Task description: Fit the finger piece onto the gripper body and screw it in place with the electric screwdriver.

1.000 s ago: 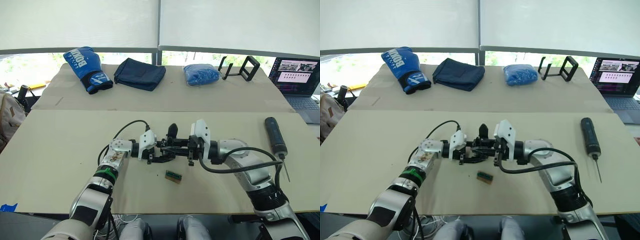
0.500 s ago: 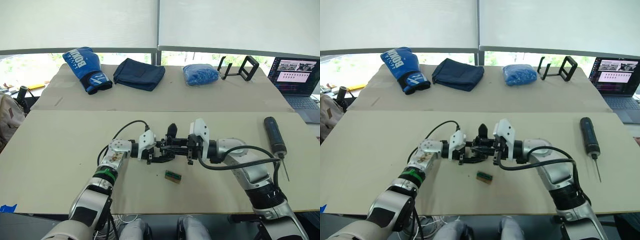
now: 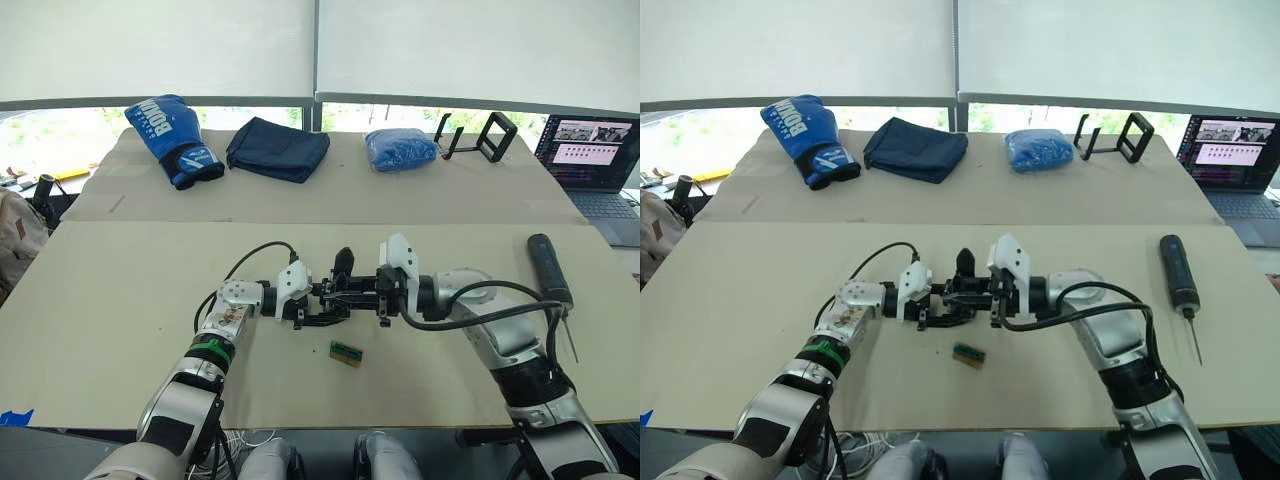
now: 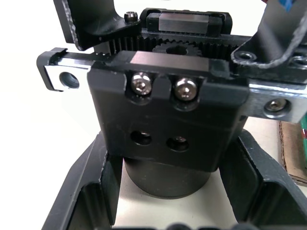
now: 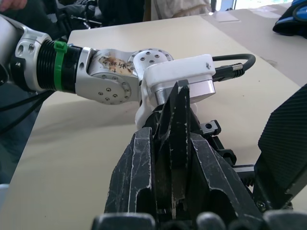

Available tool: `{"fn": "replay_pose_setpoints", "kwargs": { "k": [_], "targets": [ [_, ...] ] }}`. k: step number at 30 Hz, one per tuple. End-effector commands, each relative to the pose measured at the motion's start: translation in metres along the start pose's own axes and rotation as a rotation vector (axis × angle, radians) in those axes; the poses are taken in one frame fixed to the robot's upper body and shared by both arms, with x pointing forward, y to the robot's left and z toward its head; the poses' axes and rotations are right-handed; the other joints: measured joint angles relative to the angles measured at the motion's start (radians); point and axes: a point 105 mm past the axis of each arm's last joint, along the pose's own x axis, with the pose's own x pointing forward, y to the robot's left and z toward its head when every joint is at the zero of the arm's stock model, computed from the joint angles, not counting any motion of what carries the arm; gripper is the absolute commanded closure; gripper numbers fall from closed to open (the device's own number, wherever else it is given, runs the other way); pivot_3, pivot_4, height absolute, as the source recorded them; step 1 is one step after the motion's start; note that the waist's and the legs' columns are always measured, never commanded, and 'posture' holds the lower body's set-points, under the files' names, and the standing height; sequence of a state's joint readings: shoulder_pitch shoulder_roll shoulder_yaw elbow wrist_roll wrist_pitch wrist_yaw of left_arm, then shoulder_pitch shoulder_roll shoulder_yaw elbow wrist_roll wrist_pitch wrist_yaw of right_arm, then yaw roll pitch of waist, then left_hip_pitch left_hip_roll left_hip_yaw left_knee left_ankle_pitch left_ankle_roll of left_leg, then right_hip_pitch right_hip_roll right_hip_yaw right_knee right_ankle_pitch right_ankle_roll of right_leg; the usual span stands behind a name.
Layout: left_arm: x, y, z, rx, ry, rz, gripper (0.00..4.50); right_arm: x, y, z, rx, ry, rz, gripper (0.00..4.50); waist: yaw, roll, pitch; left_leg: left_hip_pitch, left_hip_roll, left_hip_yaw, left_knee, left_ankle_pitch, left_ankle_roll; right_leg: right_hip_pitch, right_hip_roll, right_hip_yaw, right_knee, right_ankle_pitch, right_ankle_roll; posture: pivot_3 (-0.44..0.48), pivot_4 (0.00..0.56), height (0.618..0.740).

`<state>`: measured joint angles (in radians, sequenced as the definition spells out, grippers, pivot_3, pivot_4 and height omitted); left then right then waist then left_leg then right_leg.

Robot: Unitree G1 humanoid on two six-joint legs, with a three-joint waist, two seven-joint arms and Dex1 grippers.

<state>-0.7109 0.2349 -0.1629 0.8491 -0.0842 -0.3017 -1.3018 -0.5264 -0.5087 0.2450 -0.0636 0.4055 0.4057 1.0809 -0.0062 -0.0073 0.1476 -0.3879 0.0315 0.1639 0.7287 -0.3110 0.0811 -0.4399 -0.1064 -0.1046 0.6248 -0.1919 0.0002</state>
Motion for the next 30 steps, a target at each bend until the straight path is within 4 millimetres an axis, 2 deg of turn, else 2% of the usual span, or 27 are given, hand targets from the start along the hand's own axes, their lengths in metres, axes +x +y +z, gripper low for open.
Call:
{"fn": "replay_pose_setpoints", "kwargs": {
  "k": [1,7,26,28,30],
  "targets": [
    [0.002,-0.01,-0.011,-0.028,0.032,-0.044,2.18,-0.006,-0.001,-0.041,0.127,0.151,-0.02,4.07,0.0,0.0,-0.001,0.0,0.0,0.0,0.0,0.0,0.0,0.0,0.0,0.0,0.0,0.0,0.0,0.0,0.15,0.74],
    [0.001,-0.011,-0.012,-0.031,0.035,-0.042,2.18,-0.006,-0.013,-0.04,0.104,0.154,-0.066,4.07,-0.005,0.0,-0.003,0.001,0.0,0.0,0.0,0.0,0.0,0.001,-0.002,0.0,0.0,0.0,0.0,0.0,0.15,0.74],
    [0.0,-0.009,-0.011,-0.031,0.035,-0.027,2.18,-0.001,-0.01,-0.029,0.071,0.129,-0.034,4.07,-0.006,0.0,-0.004,0.002,0.001,-0.001,0.0,0.0,0.0,0.001,-0.006,0.0,0.0,0.0,0.0,0.0,0.15,0.74],
    [0.0,-0.009,-0.011,-0.031,0.035,-0.026,2.18,-0.001,-0.011,-0.027,0.057,0.116,-0.033,4.07,-0.006,0.0,-0.004,0.002,0.001,-0.001,0.0,0.0,0.0,0.001,-0.007,0.0,0.0,0.0,0.0,0.0,0.15,0.74],
    [0.0,-0.008,-0.011,-0.032,0.036,-0.026,2.18,0.0,-0.012,-0.014,0.017,0.056,-0.027,4.07,-0.006,0.0,-0.004,0.002,0.001,-0.001,-0.001,0.0,0.0,0.001,-0.007,0.0,0.0,0.0,0.0,0.0,0.15,0.74]
  ]
}}
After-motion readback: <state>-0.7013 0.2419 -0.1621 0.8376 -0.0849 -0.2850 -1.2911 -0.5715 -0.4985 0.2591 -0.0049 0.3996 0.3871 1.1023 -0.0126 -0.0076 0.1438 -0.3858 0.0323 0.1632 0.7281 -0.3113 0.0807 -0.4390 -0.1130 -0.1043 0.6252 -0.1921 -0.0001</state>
